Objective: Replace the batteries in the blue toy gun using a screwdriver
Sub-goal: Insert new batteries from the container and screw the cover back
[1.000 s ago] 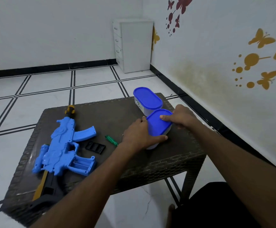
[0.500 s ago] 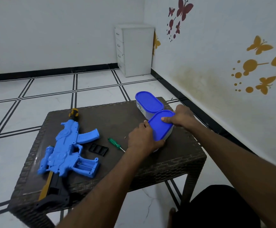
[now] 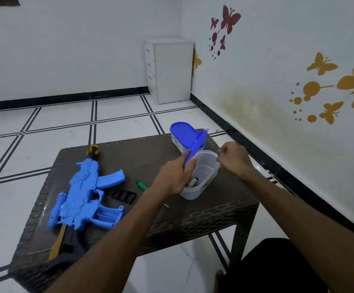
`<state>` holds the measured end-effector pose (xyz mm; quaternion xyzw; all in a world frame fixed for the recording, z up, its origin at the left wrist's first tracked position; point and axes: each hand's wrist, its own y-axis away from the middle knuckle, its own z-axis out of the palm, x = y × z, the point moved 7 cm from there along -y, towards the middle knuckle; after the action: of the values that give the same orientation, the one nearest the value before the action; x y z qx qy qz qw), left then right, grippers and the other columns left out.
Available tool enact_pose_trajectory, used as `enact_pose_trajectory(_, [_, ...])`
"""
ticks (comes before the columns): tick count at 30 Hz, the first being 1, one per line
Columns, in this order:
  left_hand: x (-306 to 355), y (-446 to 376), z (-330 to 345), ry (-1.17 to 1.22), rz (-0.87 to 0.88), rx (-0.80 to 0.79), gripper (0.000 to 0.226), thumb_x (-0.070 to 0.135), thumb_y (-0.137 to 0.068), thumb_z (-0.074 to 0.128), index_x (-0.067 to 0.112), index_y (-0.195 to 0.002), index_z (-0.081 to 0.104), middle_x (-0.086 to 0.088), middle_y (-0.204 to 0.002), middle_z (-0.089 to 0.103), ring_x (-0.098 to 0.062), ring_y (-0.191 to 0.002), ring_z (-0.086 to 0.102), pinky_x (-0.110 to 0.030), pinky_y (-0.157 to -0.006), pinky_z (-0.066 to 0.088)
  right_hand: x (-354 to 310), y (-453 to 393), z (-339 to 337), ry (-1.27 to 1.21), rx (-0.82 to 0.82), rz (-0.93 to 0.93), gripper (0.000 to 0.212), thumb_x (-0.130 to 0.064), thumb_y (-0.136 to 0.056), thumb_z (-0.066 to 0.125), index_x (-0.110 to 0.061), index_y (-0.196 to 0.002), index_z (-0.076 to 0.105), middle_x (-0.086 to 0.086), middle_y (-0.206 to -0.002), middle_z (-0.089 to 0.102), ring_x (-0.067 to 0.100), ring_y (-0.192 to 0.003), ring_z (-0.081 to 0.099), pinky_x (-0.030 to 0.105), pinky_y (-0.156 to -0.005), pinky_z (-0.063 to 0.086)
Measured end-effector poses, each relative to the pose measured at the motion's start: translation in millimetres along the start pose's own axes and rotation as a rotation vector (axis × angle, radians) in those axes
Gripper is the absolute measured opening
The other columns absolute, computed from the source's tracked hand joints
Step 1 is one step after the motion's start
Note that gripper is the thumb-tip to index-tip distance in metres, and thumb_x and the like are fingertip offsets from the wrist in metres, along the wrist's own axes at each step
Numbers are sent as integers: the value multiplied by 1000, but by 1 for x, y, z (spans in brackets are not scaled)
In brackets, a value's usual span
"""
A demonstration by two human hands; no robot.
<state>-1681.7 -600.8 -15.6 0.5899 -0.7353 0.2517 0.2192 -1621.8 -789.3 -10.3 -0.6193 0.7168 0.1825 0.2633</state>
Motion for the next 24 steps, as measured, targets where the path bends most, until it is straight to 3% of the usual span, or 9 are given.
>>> enact_pose_trajectory(2, [-5, 3, -17, 217, -66, 94, 48, 53, -102, 27, 18, -98, 60, 1, -75, 57, -19, -71, 56, -31, -64, 42, -2, 12, 5, 42, -20, -39, 15, -20, -89, 66, -14, -100, 58, 5, -100, 60, 21, -84, 60, 25, -58, 43])
enact_pose_trajectory(4, [-11, 8, -26, 365, -137, 99, 49, 47, -103, 30, 10, -87, 59, 0, -70, 52, -14, -62, 46, -28, -59, 36, -1, 24, 12, 60, -54, -31, 33, -25, -85, 72, -19, -109, 50, 3, -105, 48, 18, -84, 55, 21, -57, 41])
enact_pose_trajectory(7, [-18, 16, -31, 566, -268, 73, 37, 43, -103, 36, 17, -89, 59, -7, -84, 61, -20, -72, 55, -34, -67, 46, 14, 29, 27, -56, -192, 107, 29, -29, -92, 61, -13, -114, 51, 9, -94, 65, 22, -68, 68, 29, -56, 56])
enact_pose_trajectory(9, [-23, 17, -32, 673, -387, 72, 24, 37, -103, 39, 20, -98, 54, -3, -93, 61, -24, -84, 62, -43, -81, 55, 18, 28, 32, -161, -282, 134, 25, -23, -97, 51, -5, -113, 56, 15, -76, 70, 23, -53, 68, 27, -49, 54])
enact_pose_trajectory(11, [-27, 18, -32, 755, -485, 89, 15, 29, -103, 40, 20, -108, 51, -3, -97, 61, -25, -88, 65, -49, -89, 56, 13, 26, 24, -163, -289, 73, 22, -18, -98, 47, -3, -109, 57, 17, -70, 70, 24, -51, 66, 27, -48, 52])
enact_pose_trajectory(14, [-27, 20, -25, 802, -566, 68, 23, 20, -102, 34, 14, -109, 55, -8, -102, 63, -30, -92, 66, -53, -86, 57, 14, 23, 7, -132, -290, 19, 14, -16, -99, 45, -7, -101, 56, 16, -70, 69, 22, -51, 63, 26, -47, 50])
enact_pose_trajectory(20, [-29, 21, 0, 882, -635, 12, 43, 5, -99, 25, 15, -129, 54, -6, -100, 65, -28, -87, 67, -45, -78, 59, 39, 17, -20, -132, -293, 2, 22, -13, -100, 41, 0, -95, 58, 11, -59, 60, 17, -44, 54, 27, -44, 45])
enact_pose_trajectory(24, [-29, 22, 17, 865, -663, -68, 46, -2, -99, 25, 11, -137, 48, -7, -108, 62, -29, -102, 64, -48, -89, 55, 43, 17, -32, -239, -274, -8, 27, -15, -102, 40, 1, -89, 58, 7, -52, 53, 16, -41, 46, 24, -40, 38])
